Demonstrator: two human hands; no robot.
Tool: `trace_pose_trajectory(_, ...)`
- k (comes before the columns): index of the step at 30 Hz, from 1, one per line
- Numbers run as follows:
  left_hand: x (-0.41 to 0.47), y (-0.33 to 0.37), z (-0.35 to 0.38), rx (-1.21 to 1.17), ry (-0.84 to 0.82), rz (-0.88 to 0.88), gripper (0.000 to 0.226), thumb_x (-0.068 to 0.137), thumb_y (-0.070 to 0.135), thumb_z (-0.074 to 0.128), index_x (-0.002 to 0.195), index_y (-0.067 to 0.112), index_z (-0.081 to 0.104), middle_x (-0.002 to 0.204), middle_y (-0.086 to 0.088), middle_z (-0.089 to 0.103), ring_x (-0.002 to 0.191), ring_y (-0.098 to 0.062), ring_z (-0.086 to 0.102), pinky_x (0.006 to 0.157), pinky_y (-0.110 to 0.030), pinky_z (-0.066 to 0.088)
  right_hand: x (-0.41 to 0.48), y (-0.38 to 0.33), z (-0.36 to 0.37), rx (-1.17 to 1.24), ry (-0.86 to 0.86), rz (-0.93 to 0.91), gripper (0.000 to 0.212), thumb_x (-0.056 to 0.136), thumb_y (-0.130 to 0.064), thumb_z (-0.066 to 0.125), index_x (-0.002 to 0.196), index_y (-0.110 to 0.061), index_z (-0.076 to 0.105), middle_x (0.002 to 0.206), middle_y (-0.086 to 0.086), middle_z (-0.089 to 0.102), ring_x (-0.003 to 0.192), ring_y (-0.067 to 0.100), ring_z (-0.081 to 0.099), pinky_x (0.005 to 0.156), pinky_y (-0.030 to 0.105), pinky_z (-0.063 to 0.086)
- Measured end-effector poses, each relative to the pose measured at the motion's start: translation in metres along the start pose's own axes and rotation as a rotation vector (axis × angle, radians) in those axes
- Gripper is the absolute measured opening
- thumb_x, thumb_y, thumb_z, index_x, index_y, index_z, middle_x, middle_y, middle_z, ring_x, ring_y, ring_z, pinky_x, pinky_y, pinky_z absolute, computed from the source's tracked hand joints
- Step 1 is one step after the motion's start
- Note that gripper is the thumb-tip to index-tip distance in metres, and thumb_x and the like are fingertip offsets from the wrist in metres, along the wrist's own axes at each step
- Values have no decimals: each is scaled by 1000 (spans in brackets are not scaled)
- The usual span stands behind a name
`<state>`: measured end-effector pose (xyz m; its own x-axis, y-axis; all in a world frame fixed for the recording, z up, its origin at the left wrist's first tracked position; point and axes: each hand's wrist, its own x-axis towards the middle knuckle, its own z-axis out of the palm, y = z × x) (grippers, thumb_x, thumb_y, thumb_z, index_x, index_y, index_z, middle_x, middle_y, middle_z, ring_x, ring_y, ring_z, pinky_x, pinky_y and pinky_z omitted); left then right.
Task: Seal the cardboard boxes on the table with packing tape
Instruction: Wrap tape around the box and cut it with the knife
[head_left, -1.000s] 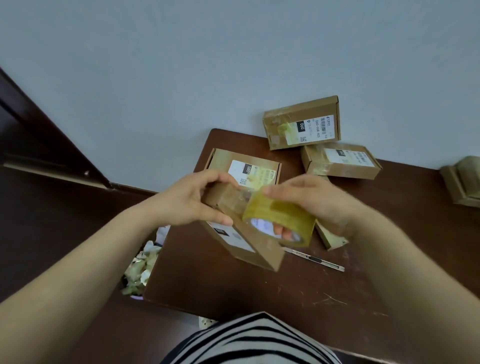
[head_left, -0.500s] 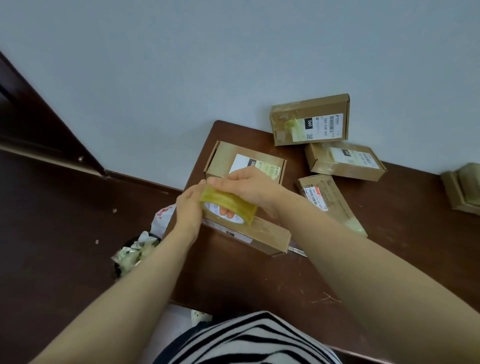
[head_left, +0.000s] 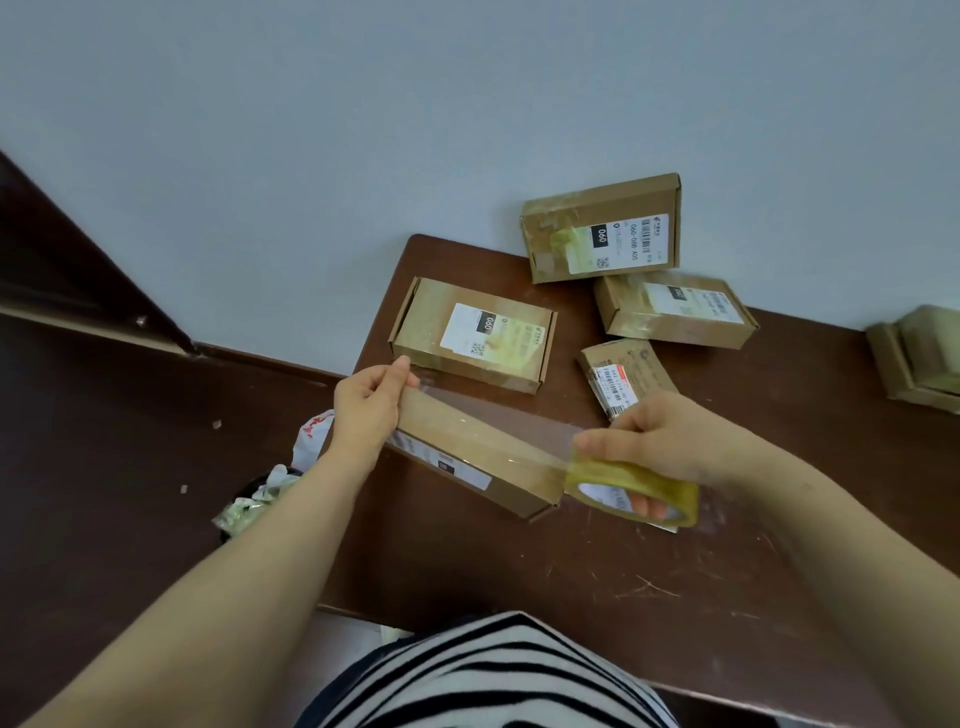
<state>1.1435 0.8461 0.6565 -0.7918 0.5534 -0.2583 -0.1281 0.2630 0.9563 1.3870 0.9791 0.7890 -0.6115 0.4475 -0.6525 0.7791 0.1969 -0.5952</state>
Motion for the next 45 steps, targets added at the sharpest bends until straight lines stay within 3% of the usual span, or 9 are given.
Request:
trace_pose_trajectory(13, -1, 0, 0, 23, -12, 22, 36, 91, 36, 61, 58, 28, 71, 75, -8, 61, 73, -15, 51, 68, -27, 41, 15, 45, 40, -124, 46, 168, 57, 83, -68, 53, 65, -13, 55, 51, 2, 67, 40, 12, 59, 71, 30, 57)
trace_pose_trajectory(22, -3, 3, -2, 82, -57, 29, 36, 95, 35, 54, 64, 27, 70, 79, -5, 62, 80, -15, 51, 75, -29, 39, 30, 66, 56, 37, 30, 154, 61, 80, -68, 55, 62, -10, 54, 49, 5, 65, 37, 14, 58, 56, 24, 51)
trace_pose_trajectory(24, -2, 10, -4, 234, -137, 58, 36, 100, 35, 45, 77, 22, 69, 87, -2, 64, 88, -16, 54, 78, -28, 40, 32, 68, 58, 40, 31, 148, 61, 79, -69, 55, 66, -9, 55, 53, 6, 67, 41, 15, 61, 61, 29, 54)
trace_pose_trajectory(26, 5, 18, -8, 737, -157, 236, 37, 103, 32, 33, 103, 17, 67, 101, -1, 67, 102, -22, 57, 91, -31, 40, 34, 70, 60, 46, 29, 150, 61, 79, -68, 55, 71, -8, 56, 56, 6, 69, 44, 16, 63, 61, 29, 54)
trace_pose_trajectory(29, -8, 29, 9, 1202, -93, 517, 41, 102, 27, 29, 134, 12, 49, 125, -11, 61, 122, -28, 50, 114, -44, 20, 34, 73, 60, 77, 26, 152, 60, 80, -67, 56, 74, -7, 57, 58, 7, 70, 47, 18, 65, 58, 28, 53)
trace_pose_trajectory(33, -39, 20, 35, 1422, -194, 495, 59, 97, 55, 17, 139, 25, 46, 138, -4, 51, 135, -24, 34, 115, -46, 0, 36, 74, 63, 78, 27, 127, 59, 82, -65, 55, 74, -7, 58, 56, 7, 69, 44, 16, 63, 60, 28, 53)
trace_pose_trajectory(36, -40, 25, 47, 1491, -196, 482, 62, 98, 48, 9, 147, 19, 32, 153, -7, 32, 145, -24, 16, 115, -46, -12, 38, 75, 62, 91, 43, 119, 57, 84, -63, 55, 70, -7, 57, 53, 6, 67, 41, 15, 61, 56, 26, 51)
trace_pose_trajectory(41, -98, 17, 89, 1349, -386, 708, 62, 94, 45, 19, 121, 12, 65, 118, -9, 64, 114, -25, 56, 116, -43, 21, 39, 78, 66, 143, 70, 79, 57, 84, -58, 59, 54, -10, 55, 45, 3, 62, 37, 14, 57, 44, 16, 43)
trace_pose_trajectory(45, -95, 18, 84, 1354, -456, 683, 67, 95, 49, 8, 133, 18, 54, 128, -2, 58, 123, -19, 47, 117, -36, 6, 41, 81, 65, 150, 55, 70, 58, 84, -58, 60, 53, -10, 55, 43, 3, 61, 36, 15, 56, 46, 18, 46)
